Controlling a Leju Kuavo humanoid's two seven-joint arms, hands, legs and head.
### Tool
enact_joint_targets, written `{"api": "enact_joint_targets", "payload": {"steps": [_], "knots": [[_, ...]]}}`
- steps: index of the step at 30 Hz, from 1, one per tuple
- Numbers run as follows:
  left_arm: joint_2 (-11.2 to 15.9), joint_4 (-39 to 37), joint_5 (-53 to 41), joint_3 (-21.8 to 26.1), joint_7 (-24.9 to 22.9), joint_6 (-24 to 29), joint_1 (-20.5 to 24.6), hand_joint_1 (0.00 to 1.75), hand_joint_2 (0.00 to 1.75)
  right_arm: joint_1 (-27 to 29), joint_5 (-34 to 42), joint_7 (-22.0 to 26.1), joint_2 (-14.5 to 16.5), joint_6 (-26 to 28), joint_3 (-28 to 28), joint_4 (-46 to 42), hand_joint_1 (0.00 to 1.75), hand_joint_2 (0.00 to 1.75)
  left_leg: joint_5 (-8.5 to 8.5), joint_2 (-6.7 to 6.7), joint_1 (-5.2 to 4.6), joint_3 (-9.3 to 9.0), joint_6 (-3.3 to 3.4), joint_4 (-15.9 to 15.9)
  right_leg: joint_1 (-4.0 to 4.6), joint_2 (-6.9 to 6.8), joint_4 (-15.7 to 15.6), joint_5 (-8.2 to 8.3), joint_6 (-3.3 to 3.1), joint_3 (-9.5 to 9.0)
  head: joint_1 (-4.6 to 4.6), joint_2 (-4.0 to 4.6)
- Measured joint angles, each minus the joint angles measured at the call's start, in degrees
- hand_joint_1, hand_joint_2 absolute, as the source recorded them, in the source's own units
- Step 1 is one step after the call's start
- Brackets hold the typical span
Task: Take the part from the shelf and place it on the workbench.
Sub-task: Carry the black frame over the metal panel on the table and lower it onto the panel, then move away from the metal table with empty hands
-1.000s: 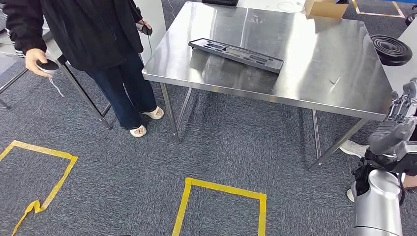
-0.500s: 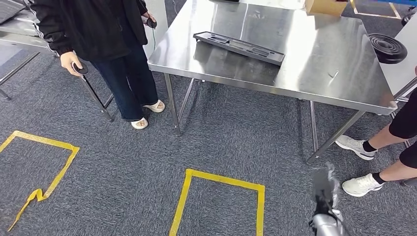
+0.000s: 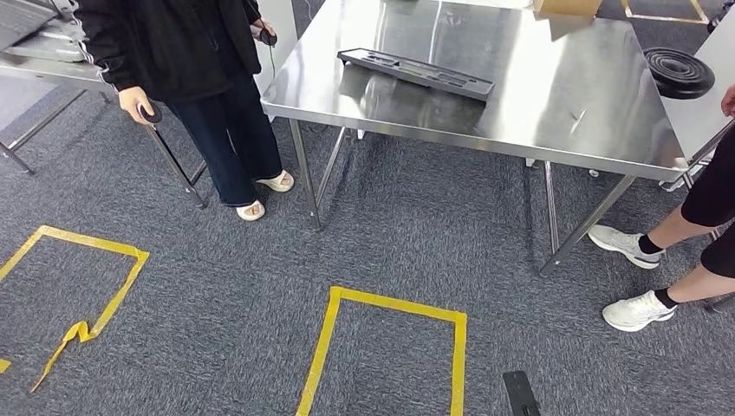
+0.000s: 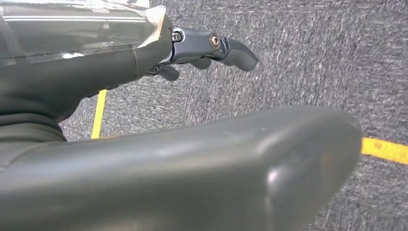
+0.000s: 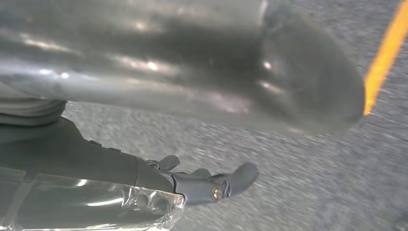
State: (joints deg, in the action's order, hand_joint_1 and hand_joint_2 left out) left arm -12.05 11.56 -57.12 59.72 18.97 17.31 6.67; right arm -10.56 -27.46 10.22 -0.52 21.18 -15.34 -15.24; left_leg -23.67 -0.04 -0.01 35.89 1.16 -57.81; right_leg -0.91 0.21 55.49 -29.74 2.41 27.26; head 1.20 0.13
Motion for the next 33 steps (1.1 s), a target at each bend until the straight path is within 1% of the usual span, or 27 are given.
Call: {"api": "enact_joint_targets", "payload": {"steps": [1,2,4,5,6,7,8,9,10,11,12,14,16,17,18,20,21,22,23,24,25,26,27,28,30,31,33], "knots": [[0.0,0.0,-0.11,-0.01,-0.06,-0.03,0.01,0.0,0.0,0.36,0.08,-0.14,0.2,-0.02,-0.03,0.21,0.0,0.0,-1.52,-0.06,0.1,0.55,-0.28,-1.35,-0.22,-0.04,-0.06,0.41,-0.69,0.21,-0.14,0.0],[0.01,0.0,-0.22,-0.02,-0.12,-0.08,0.03,0.0,0.0,0.65,0.1,-0.44,0.37,-0.09,-0.07,0.4,0.0,0.0,-3.89,-0.1,0.21,1.46,-0.54,-3.88,-0.38,-0.1,-0.11,0.84,-1.33,0.53,-0.27,0.0],[0.01,0.0,-0.4,-0.07,-0.22,-0.27,0.09,0.0,0.0,1.28,0.13,-1.46,0.58,-0.42,-0.22,0.81,0.0,0.0,-9.02,-0.12,0.3,3.73,-1.01,-11.23,-0.2,-0.18,-0.04,1.61,-2.04,1.33,-0.5,0.0],[0.01,0.0,-0.42,-0.08,-0.28,-0.35,0.1,0.0,0.0,1.68,0.11,-2.04,0.67,-0.62,-0.33,1.03,0.0,0.0,-10.35,-0.12,0.37,4.4,-1.18,-14.25,-0.12,-0.23,0.01,1.94,-2.1,1.81,-0.51,0.0],[0.02,0.0,-0.43,-0.1,-0.34,-0.41,0.09,0.0,0.0,2.12,0.04,-2.58,0.78,-0.86,-0.42,1.24,0.0,0.0,-10.52,-0.11,0.48,4.2,-1.28,-15.52,-0.06,-0.25,0.1,2.23,-2.03,2.25,-0.51,0.0],[0.02,0.0,-0.44,-0.12,-0.39,-0.43,0.09,0.0,0.0,2.53,-0.1,-3.14,0.91,-1.07,-0.48,1.41,0.0,0.0,-9.67,-0.1,0.6,2.88,-1.31,-14.57,-0.03,-0.25,0.24,2.44,-1.91,2.64,-0.52,0.0],[0.03,0.0,-0.45,-0.15,-0.42,-0.45,0.12,0.0,0.0,2.88,-0.27,-3.74,1.09,-1.33,-0.5,1.57,0.0,0.0,-8.22,-0.1,0.71,0.53,-1.27,-11.54,-0.02,-0.22,0.43,2.57,-1.78,2.96,-0.54,0.0],[0.04,0.0,-0.47,-0.18,-0.42,-0.48,0.19,0.0,0.0,3.17,-0.5,-4.35,1.27,-1.57,-0.51,1.71,0.0,0.0,-6.98,-0.13,0.8,-2.3,-1.17,-7.35,-0.03,-0.2,0.68,2.65,-1.65,3.22,-0.56,0.0],[0.05,0.0,-0.49,-0.21,-0.41,-0.52,0.29,0.0,0.0,3.42,-0.71,-4.91,1.47,-1.74,-0.51,1.83,0.0,0.0,-6.17,-0.2,0.78,-4.83,-0.99,-3.48,0.08,-0.18,0.93,2.74,-1.48,3.51,-0.56,0.0],[0.07,0.0,-0.5,-0.23,-0.38,-0.55,0.36,0.0,0.0,3.64,-0.87,-5.37,1.65,-1.87,-0.51,1.97,0.0,0.0,-5.83,-0.27,0.71,-6.45,-0.76,-0.78,0.19,-0.17,1.11,2.88,-1.24,3.72,-0.53,0.0],[0.07,0.0,-0.51,-0.25,-0.36,-0.58,0.42,0.0,0.0,3.81,-1.02,-5.73,1.81,-1.96,-0.5,2.1,0.0,0.0,-5.92,-0.33,0.58,-7.14,-0.54,0.57,0.31,-0.18,1.23,3.05,-0.96,3.92,-0.54,0.0],[0.07,0.0,-0.5,-0.25,-0.3,-0.6,0.42,0.0,0.0,4.16,-1.23,-6.18,2.11,-2.14,-0.5,2.36,0.0,0.0,-5.66,-0.31,0.34,-6.89,0.1,1.03,0.43,-0.16,1.21,3.5,-0.22,4.22,-0.5,0.0],[0.05,0.0,-0.45,-0.25,-0.24,-0.6,0.44,0.0,0.0,4.55,-1.51,-6.56,2.33,-2.38,-0.5,2.57,0.0,0.0,-4.94,-0.05,0.41,-6.51,1.13,1.54,0.34,-0.16,2.48,2.66,0.13,5.2,-0.41,0.0],[0.05,0.0,-0.4,-0.25,-0.19,-0.6,0.45,0.0,0.0,4.71,-1.75,-6.81,2.42,-2.54,-0.49,2.67,0.0,0.0,-4.52,0.1,0.49,-6.22,1.63,1.77,0.32,-0.15,4.85,1.22,0.02,6.37,-0.28,0.0],[0.05,0.0,-0.33,-0.24,-0.14,-0.6,0.46,0.0,0.0,4.84,-1.99,-7.07,2.52,-2.69,-0.48,2.78,0.0,0.0,-4.17,0.24,0.48,-5.88,1.97,1.82,0.22,-0.16,8.35,-0.72,-0.18,7.95,-0.15,0.0],[0.08,0.0,-0.16,-0.22,-0.08,-0.59,0.41,0.0,0.0,5.09,-2.38,-7.46,2.68,-2.89,-0.47,2.95,0.0,0.0,-3.6,0.42,0.38,-5.03,2.17,1.76,0.19,-0.15,16.08,-4.15,-0.29,10.95,0.05,0.0],[0.09,0.0,-0.08,-0.22,-0.07,-0.6,0.38,0.0,0.0,5.22,-2.46,-7.59,2.72,-2.92,-0.46,3.02,0.0,0.0,-3.35,0.48,0.36,-4.69,2.12,1.73,0.14,-0.16,17.73,-4.71,-0.02,11.28,0.06,0.0],[0.09,0.0,0.0,-0.21,-0.04,-0.6,0.35,0.0,0.0,5.32,-2.51,-7.72,2.74,-2.93,-0.46,3.08,0.0,0.0,-3.13,0.51,0.36,-4.42,2.01,1.7,0.07,-0.17,16.97,-4.35,0.42,10.39,0.09,0.0],[0.09,0.0,0.05,-0.21,-0.01,-0.61,0.33,0.0,0.0,5.37,-2.55,-7.84,2.75,-2.98,-0.46,3.13,0.0,0.0,-2.95,0.52,0.39,-4.26,1.86,1.67,-0.04,-0.18,13.86,-3.24,0.95,8.31,0.1,0.0],[0.09,0.0,0.09,-0.21,0.04,-0.62,0.33,0.0,0.0,5.36,-2.57,-7.97,2.76,-3.06,-0.46,3.15,0.0,0.0,-2.79,0.53,0.39,-4.16,1.68,1.62,-0.16,-0.2,9.21,-1.82,1.42,5.44,0.14,0.0],[0.09,0.0,0.11,-0.21,0.1,-0.63,0.34,0.0,0.0,5.29,-2.59,-8.1,2.83,-3.14,-0.46,3.15,0.0,0.0,-2.7,0.54,0.26,-4.07,1.44,1.48,-0.17,-0.18,4.88,-0.73,1.58,2.93,0.19,0.0],[0.1,0.0,0.11,-0.21,0.16,-0.63,0.35,0.0,0.0,5.25,-2.61,-8.22,2.9,-3.24,-0.46,3.16,0.0,0.0,-2.61,0.55,0.13,-3.99,1.17,1.37,-0.13,-0.13,1.81,0.0,1.46,1.28,0.15,0.0],[0.12,0.0,0.1,-0.21,0.21,-0.63,0.36,0.0,0.0,5.27,-2.65,-8.39,3.02,-3.33,-0.46,3.18,0.0,0.0,-2.69,0.55,-0.03,-3.89,1.07,1.21,-0.17,-0.09,0.16,0.3,1.18,0.49,0.1,0.0],[0.14,0.0,0.1,-0.21,0.25,-0.64,0.36,0.0,0.0,5.34,-2.69,-8.57,3.14,-3.38,-0.46,3.2,0.0,0.0,-2.69,0.53,-0.14,-3.79,1.29,1.1,-0.11,-0.04,-0.15,0.32,0.86,0.49,0.04,0.0],[0.19,0.0,0.1,-0.21,0.27,-0.66,0.34,0.0,0.0,5.55,-2.76,-8.87,3.32,-3.43,-0.46,3.25,0.0,0.0,-2.61,0.48,-0.01,-3.67,1.88,1.05,-0.04,-0.04,-0.15,0.51,0.53,0.62,-0.08,0.0],[0.2,0.0,0.1,-0.21,0.27,-0.68,0.34,0.0,0.0,5.6,-2.76,-8.97,3.36,-3.44,-0.46,3.26,0.0,0.0,-2.38,0.46,0.11,-3.66,1.98,1.13,0.15,-0.05,-0.11,0.57,0.4,0.66,-0.09,0.0],[0.2,0.0,0.1,-0.21,0.27,-0.72,0.35,0.0,0.0,5.62,-2.76,-9.1,3.39,-3.45,-0.46,3.27,0.0,0.0,-2.05,0.45,0.28,-3.66,1.49,1.32,0.39,-0.06,-0.06,0.72,0.1,0.79,-0.12,0.0]]}}
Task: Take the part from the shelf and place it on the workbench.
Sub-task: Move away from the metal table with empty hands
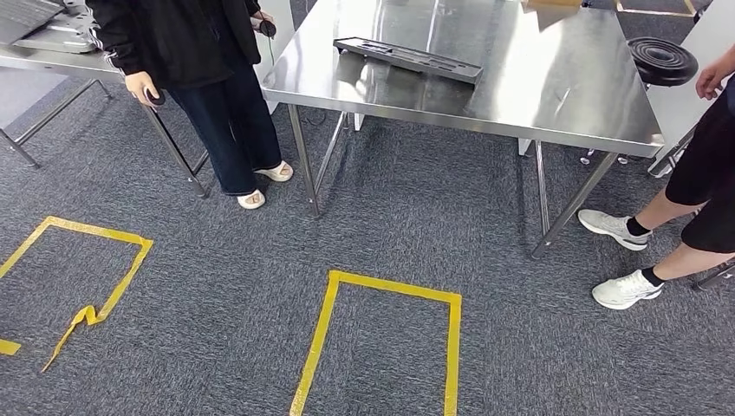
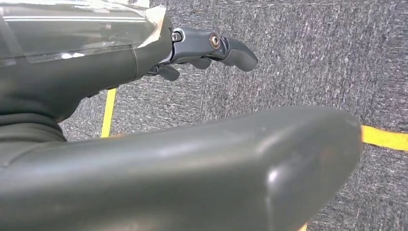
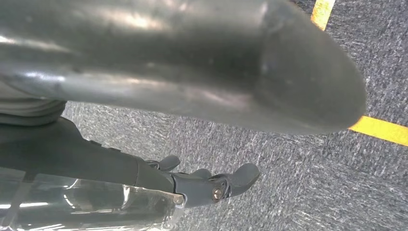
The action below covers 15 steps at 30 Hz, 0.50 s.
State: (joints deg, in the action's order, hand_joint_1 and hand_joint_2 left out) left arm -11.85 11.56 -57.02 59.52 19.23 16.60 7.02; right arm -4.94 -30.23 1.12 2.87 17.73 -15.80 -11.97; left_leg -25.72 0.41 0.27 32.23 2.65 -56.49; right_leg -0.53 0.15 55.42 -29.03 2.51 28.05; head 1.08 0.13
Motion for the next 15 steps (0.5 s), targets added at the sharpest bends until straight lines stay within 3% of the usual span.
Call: {"api": "enact_joint_targets", "payload": {"steps": [8,15], "knots": [[-0.03,0.0,0.17,0.0,0.1,-0.29,0.0,0.0,0.0,0.1,-0.15,-0.09,-0.03,0.04,0.0,0.04,0.0,0.0,0.44,0.0,0.22,0.17,-1.22,0.35,0.31,-0.01,0.12,0.17,-0.37,0.37,0.0,0.0],[-0.07,0.0,-1.12,-0.31,-0.39,0.15,0.01,0.0,0.0,0.25,-0.15,0.0,-0.03,0.22,-0.02,0.04,0.0,0.0,0.46,0.0,0.03,0.4,-1.31,0.32,0.14,-0.02,0.13,0.2,-0.34,0.58,0.02,0.0]]}}
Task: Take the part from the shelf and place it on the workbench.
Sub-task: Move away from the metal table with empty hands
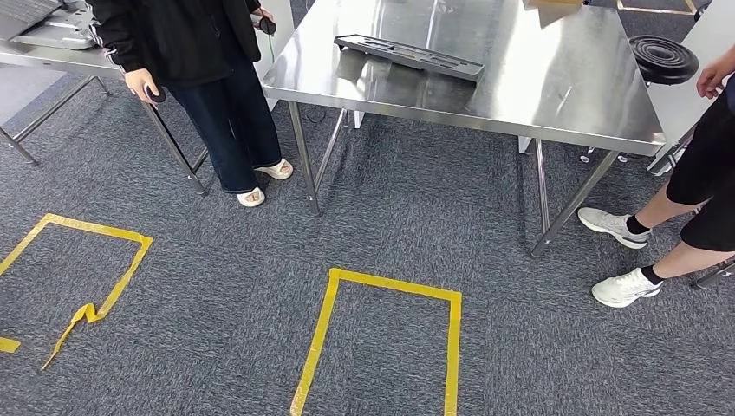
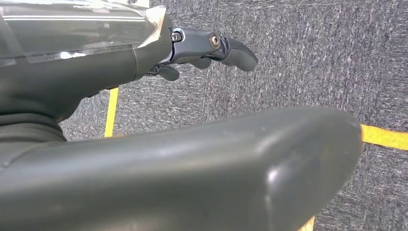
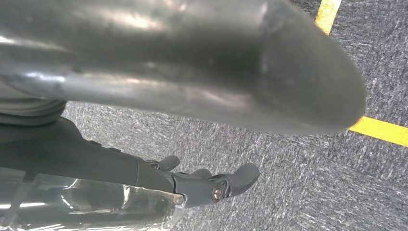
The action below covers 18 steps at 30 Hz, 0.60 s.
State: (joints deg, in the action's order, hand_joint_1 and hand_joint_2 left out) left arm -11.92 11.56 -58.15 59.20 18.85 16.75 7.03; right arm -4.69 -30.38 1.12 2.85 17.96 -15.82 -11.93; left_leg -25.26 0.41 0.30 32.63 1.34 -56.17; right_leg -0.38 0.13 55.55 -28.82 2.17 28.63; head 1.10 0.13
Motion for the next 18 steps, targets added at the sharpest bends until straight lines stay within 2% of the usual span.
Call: {"api": "enact_joint_targets", "payload": {"steps": [18], "knots": [[0.0,0.0,0.08,-0.09,-0.19,0.17,0.01,0.0,0.0,0.16,0.28,0.87,0.04,0.22,-0.08,0.02,0.0,0.0,-0.05,-0.02,-0.32,0.15,0.08,-0.23,-0.38,0.0,-0.03,0.07,0.11,0.05,-0.01,0.0]]}}
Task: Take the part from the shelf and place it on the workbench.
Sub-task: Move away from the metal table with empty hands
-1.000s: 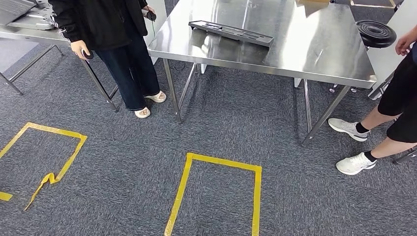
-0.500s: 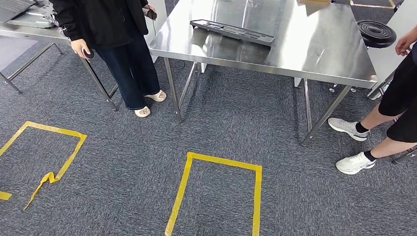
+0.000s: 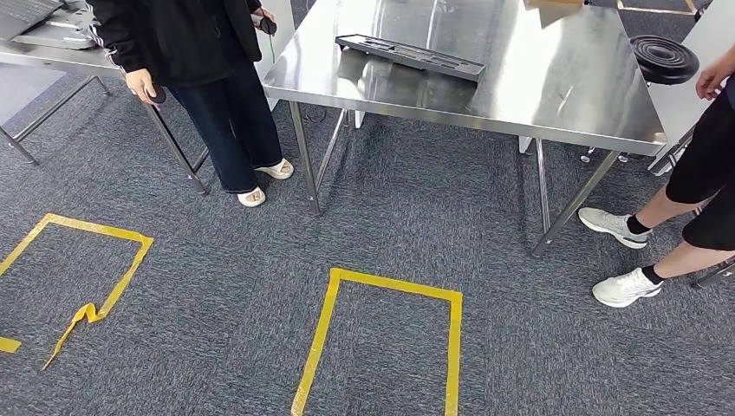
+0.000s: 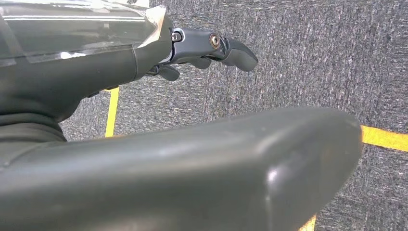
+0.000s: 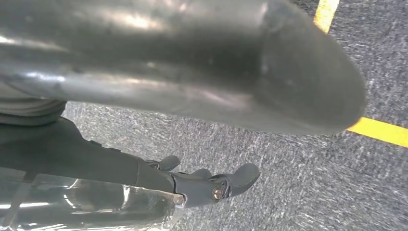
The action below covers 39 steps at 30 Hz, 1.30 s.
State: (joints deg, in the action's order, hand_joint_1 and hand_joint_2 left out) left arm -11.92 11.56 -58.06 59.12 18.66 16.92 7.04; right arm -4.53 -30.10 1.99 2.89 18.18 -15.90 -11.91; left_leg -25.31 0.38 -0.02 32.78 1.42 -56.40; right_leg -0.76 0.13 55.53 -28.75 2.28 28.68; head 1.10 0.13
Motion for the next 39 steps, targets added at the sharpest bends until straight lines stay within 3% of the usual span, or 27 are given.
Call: {"api": "enact_joint_targets", "payload": {"steps": [6,9,10,11,13,15,17,19,20,21,22,24,26,28,30,32,33,34,36,38,39], "knots": [[0.15,0.0,0.21,0.01,0.13,0.03,-0.01,0.0,0.0,-0.03,0.52,0.64,0.17,0.03,-0.38,0.0,0.0,0.0,-0.24,-0.22,-0.1,0.38,0.41,-0.56,-0.16,-0.04,-0.02,0.1,0.21,-0.01,-0.02,0.0],[0.16,0.0,0.27,0.01,0.14,0.07,0.0,0.0,0.0,-0.06,0.74,1.1,0.17,0.1,-0.62,0.0,0.0,0.0,0.09,-0.11,0.07,0.39,1.03,-0.06,-0.03,-0.07,-0.07,0.17,0.67,0.03,-0.01,0.0],[0.11,0.0,0.28,0.01,0.15,0.08,0.02,0.0,0.0,-0.06,0.74,1.16,0.13,0.13,-0.69,0.0,0.0,0.0,0.4,0.07,0.24,0.3,1.36,0.4,0.03,-0.06,0.98,-0.55,0.68,0.56,0.05,0.0],[0.07,0.0,0.28,0.01,0.16,0.09,0.04,0.0,0.0,-0.06,0.74,1.19,0.1,0.16,-0.78,0.0,0.0,0.0,0.69,0.29,0.44,0.23,1.62,0.84,0.08,-0.06,3.11,-1.79,0.56,1.58,0.18,0.0],[-0.02,0.0,0.3,0.01,0.18,0.11,0.03,0.0,0.0,-0.02,0.74,1.22,0.03,0.19,-0.98,0.01,0.0,0.0,0.96,0.85,0.53,0.37,1.86,1.12,-0.06,-0.04,10.66,-5.47,0.21,5.15,0.42,0.0],[-0.06,0.0,0.33,0.01,0.18,0.11,-0.03,0.0,0.0,0.12,0.76,1.24,-0.05,0.21,-1.21,0.03,0.0,0.0,1.05,1.46,0.55,0.59,1.71,1.06,-0.27,-0.07,16.44,-7.45,0.55,7.76,0.51,0.0],[-0.16,0.0,0.36,0.01,0.18,0.11,-0.05,0.0,0.0,0.24,0.79,1.27,-0.19,0.23,-1.41,0.04,0.0,0.0,1.15,2.16,0.73,0.75,1.4,0.91,-0.66,-0.22,14.06,-6.01,1.74,6.39,0.54,0.0],[-0.25,0.01,0.36,0.01,0.18,0.11,-0.02,0.0,0.0,0.16,0.81,1.32,-0.24,0.25,-1.48,0.05,0.0,0.0,1.05,2.94,0.94,0.93,0.66,0.33,-1.14,-1.92,5.58,-2.79,3.07,1.9,0.61,0.0],[-0.25,0.02,0.36,0.01,0.19,0.14,-0.03,0.0,0.0,0.05,0.81,1.36,-0.15,0.27,-1.5,0.05,0.0,0.0,0.87,3.31,0.95,0.98,0.15,-0.07,-1.19,-2.85,2.81,-1.67,3.15,0.64,0.78,0.0],[-0.22,0.02,0.36,0.01,0.2,0.16,-0.03,0.0,0.0,-0.07,0.81,1.39,-0.1,0.33,-1.52,0.05,0.0,0.0,0.71,3.72,0.9,0.96,-0.39,-0.41,-1.18,-3.57,0.94,-0.89,2.86,-0.13,0.82,0.0],[-0.2,0.02,0.36,0.01,0.21,0.18,-0.04,0.0,0.0,-0.14,0.79,1.43,-0.04,0.38,-1.54,0.07,0.0,0.0,0.61,4.09,0.82,0.85,-0.83,-0.52,-1.03,-3.64,1.27,-0.81,2.16,0.3,0.81,0.0],[-0.22,0.01,0.36,0.01,0.22,0.21,-0.03,0.0,0.0,-0.18,0.73,1.48,-0.11,0.47,-1.58,0.08,0.0,0.0,0.61,4.79,1.05,0.68,-1.58,-0.49,-0.86,-2.72,1.44,-0.49,0.77,0.88,0.55,0.0],[-0.23,0.01,0.36,0.01,0.23,0.21,-0.01,0.0,0.0,-0.14,0.66,1.48,-0.09,0.47,-1.62,0.09,0.0,0.0,-0.5,3.79,1.45,0.97,-2.22,-1.33,-0.96,-1.79,1.42,-0.01,-0.21,0.97,0.37,0.0],[-0.24,0.0,0.36,0.01,0.23,0.21,-0.08,0.0,0.0,-0.17,0.59,1.47,-0.08,0.47,-1.66,0.09,0.0,0.0,-4.13,1.4,1.59,2.69,-2.52,-5.72,-0.93,-0.92,1.43,0.48,-0.96,1.17,0.19,0.0],[-0.23,0.0,0.36,0.01,0.22,0.22,-0.18,0.0,0.0,-0.18,0.49,1.48,-0.05,0.47,-1.67,0.09,0.0,0.0,-8.25,0.05,1.51,5.63,-2.41,-13.13,-0.52,0.03,1.48,0.81,-1.47,1.63,0.08,0.0],[-0.21,0.0,0.36,0.01,0.18,0.22,-0.22,0.0,0.0,-0.08,0.4,1.49,-0.02,0.46,-1.68,0.09,0.0,0.0,-9.49,-0.28,1.36,7.22,-1.98,-17.46,-0.01,1.18,1.5,0.97,-1.7,1.89,0.02,0.0],[-0.2,0.0,0.36,0.01,0.16,0.22,-0.22,0.0,0.0,-0.04,0.35,1.49,-0.03,0.47,-1.69,0.1,0.0,0.0,-8.61,-0.42,1.24,6.63,-1.57,-16.67,0.22,1.84,1.5,1.0,-1.73,1.9,0.02,0.0],[-0.19,0.0,0.36,0.01,0.14,0.22,-0.21,0.0,0.0,-0.03,0.32,1.49,-0.04,0.47,-1.7,0.1,0.0,0.0,-6.92,-0.77,1.08,5.02,-1.03,-13.8,0.43,2.55,1.5,1.01,-1.72,1.84,0.0,0.0],[-0.12,0.0,0.36,0.01,0.14,0.22,-0.2,0.0,0.0,-0.12,0.26,1.49,0.08,0.47,-1.72,0.11,0.0,0.0,-3.65,-2.94,0.77,0.75,0.42,-5.91,0.78,3.88,1.53,1.07,-1.62,1.74,0.11,0.0],[-0.06,0.0,0.36,0.0,0.13,0.23,-0.17,0.0,0.0,-0.27,0.23,1.49,0.22,0.44,-1.73,0.11,0.0,0.0,-2.62,-4.52,0.46,-1.42,1.32,-1.79,0.68,4.97,1.57,1.21,-1.33,1.99,0.21,0.0],[-0.03,0.01,0.36,0.0,0.12,0.24,-0.14,0.0,0.0,-0.3,0.22,1.49,0.3,0.41,-1.74,0.11,0.0,0.0,-2.7,-4.38,0.31,-1.55,1.43,-1.53,0.54,5.45,1.55,1.37,-1.06,2.21,0.2,0.0]]}}
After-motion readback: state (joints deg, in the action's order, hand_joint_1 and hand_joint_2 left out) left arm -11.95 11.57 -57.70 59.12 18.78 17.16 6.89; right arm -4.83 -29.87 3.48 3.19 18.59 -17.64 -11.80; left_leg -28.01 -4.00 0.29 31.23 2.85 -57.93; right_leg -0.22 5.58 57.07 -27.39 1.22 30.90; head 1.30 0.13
